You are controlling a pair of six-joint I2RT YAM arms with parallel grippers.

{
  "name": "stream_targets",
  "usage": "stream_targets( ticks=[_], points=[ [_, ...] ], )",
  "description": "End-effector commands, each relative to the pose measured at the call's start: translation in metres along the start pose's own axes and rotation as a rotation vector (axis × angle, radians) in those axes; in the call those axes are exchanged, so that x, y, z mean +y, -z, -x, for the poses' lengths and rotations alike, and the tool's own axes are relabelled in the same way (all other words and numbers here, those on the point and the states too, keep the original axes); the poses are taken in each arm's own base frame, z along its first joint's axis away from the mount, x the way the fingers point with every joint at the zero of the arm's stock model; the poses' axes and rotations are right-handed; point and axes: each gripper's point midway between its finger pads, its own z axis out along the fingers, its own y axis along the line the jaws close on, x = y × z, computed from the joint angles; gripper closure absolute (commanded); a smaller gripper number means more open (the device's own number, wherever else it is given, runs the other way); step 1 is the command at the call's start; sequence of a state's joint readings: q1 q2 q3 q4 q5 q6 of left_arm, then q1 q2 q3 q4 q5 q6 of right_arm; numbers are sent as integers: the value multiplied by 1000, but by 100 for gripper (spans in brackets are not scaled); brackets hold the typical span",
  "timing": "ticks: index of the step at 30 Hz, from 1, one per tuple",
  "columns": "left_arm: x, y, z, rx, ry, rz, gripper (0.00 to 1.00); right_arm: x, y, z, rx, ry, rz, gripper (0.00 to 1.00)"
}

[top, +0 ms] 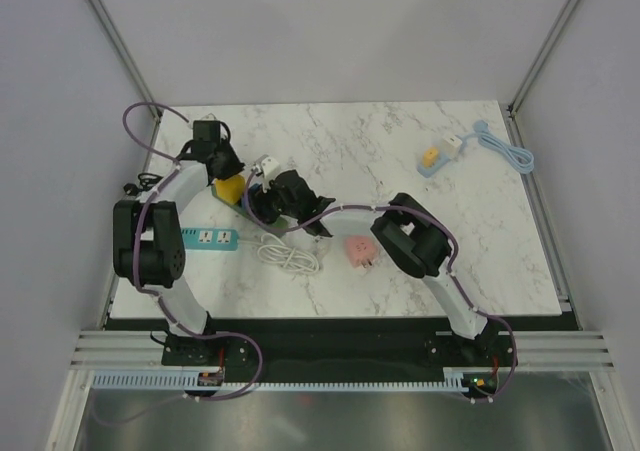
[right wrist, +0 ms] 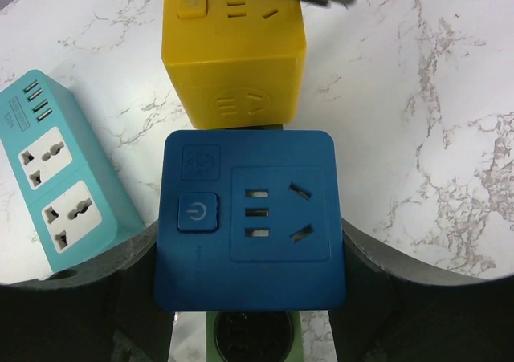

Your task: Pull the plug off the socket

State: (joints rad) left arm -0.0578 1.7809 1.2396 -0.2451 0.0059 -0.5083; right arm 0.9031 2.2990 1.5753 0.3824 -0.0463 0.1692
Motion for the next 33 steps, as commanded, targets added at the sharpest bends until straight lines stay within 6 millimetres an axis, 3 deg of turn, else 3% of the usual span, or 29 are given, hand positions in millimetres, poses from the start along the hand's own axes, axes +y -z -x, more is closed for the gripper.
stream_targets(
  ticks=[1,2,4,6,8,9,10,11,13,14,17,20,27,33],
  points=[
    [23,40,5,39,-14,42,77,-59,15,110,-267,-59,-145,100],
    [32,50,22,11,35,16,64,-58,14,111,-264,-70,-127,100],
    [28,74,45,-47,83,-42,52,-66,13,109,-262,-101,-128,100],
    [38,88,55,-73,134,-66,42,-68,12,106,-253,-119,-123,100],
    [44,106,64,-113,190,-95,40,-70,10,105,-251,-146,-122,100],
    [43,107,49,-78,210,-129,40,-71,9,106,-251,-157,-118,100],
    [40,114,48,-95,232,-158,40,-71,7,106,-251,-166,-117,100],
    [40,110,29,-50,248,-178,41,-69,6,107,-252,-175,-112,100],
    [37,109,15,-25,287,-208,43,-65,2,105,-243,-184,-80,100],
    [37,105,-4,25,312,-232,43,-64,1,105,-241,-194,-76,100],
    [25,104,-17,45,364,-331,43,-62,-1,102,-229,-208,-65,100],
    [31,97,-44,79,423,-332,40,-60,-1,103,-230,-213,-56,100],
    [37,84,-57,81,484,-324,34,-55,-2,104,-230,-233,-30,100],
    [37,66,-43,31,543,-331,34,-54,0,104,-233,-231,-21,100]
  ],
)
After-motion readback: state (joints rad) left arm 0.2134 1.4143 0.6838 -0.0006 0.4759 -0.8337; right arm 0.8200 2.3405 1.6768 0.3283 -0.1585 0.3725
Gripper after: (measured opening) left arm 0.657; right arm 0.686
